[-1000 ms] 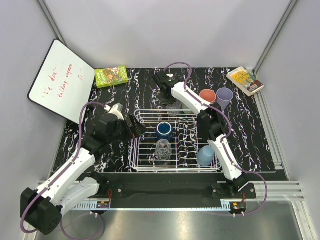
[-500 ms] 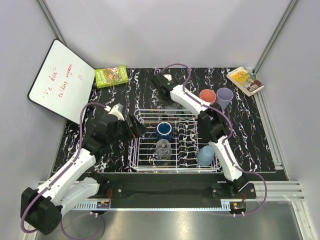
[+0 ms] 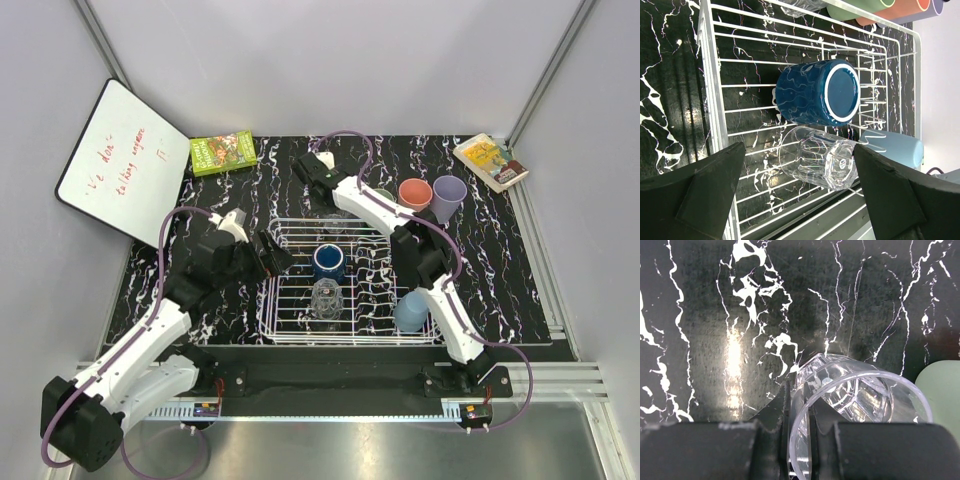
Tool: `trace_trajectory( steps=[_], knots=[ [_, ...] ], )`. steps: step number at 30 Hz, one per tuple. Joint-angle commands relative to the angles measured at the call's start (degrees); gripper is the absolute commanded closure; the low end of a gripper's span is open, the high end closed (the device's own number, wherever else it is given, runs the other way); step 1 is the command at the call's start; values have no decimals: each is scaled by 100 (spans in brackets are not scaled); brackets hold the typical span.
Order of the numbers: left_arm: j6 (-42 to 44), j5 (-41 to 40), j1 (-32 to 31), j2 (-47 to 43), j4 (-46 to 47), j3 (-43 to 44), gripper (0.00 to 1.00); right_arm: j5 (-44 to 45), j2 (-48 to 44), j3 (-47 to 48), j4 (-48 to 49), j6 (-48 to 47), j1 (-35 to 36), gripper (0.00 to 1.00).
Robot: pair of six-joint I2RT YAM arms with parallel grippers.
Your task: Unload the cups from the dish rack
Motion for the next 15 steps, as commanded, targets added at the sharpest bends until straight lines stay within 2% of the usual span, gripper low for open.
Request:
trace_trajectory(
  steps=[1,11,13,14,15],
  knots=[
    [21,46,11,-37,52,-86,1,394,19,-422,178,-43,-2,100],
    [-5,63,11,-2,61,-104,1,464,-121,-748,381,-87,16,99],
    [-5,72,11,-2,69,-95,1,447,-261,-730,389,-78,-2,93],
    [-14,63,11,16,78,-95,1,455,-314,-730,389,-69,-2,85],
    [-14,72,11,7,78,-95,1,447,-358,-721,389,-86,7,82]
  ],
)
